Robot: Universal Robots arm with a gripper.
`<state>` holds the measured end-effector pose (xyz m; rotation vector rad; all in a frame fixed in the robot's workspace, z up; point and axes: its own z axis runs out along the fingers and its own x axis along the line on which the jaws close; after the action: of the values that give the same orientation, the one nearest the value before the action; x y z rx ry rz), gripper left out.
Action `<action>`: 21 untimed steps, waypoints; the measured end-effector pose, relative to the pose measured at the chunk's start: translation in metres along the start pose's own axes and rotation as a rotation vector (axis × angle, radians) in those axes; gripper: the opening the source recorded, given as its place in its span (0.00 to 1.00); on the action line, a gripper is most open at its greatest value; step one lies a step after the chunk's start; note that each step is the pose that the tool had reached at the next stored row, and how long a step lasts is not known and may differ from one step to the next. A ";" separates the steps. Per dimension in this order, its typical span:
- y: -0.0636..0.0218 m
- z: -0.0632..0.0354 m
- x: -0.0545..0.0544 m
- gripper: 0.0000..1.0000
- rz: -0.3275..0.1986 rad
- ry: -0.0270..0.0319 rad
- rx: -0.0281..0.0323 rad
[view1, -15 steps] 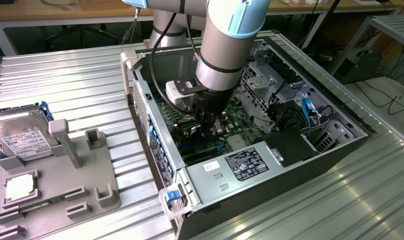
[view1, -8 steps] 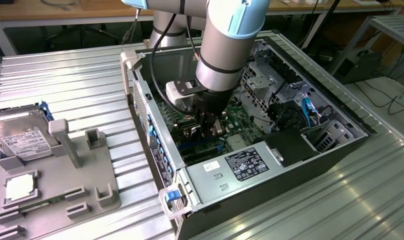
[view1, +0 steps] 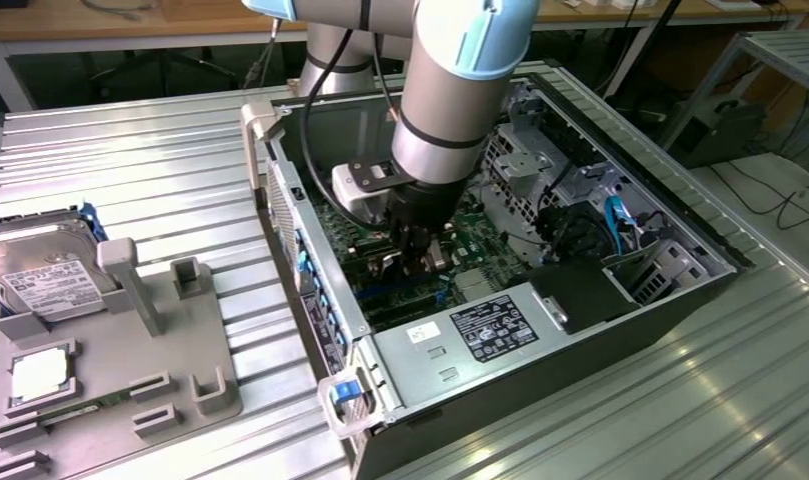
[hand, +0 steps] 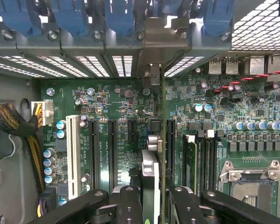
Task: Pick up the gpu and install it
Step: 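Insert the gpu into the slot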
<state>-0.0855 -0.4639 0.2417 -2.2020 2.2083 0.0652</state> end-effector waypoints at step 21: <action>0.0000 0.0018 0.000 0.28 0.000 -0.0002 0.0000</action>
<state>-0.0856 -0.4639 0.2399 -2.2018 2.2083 0.0654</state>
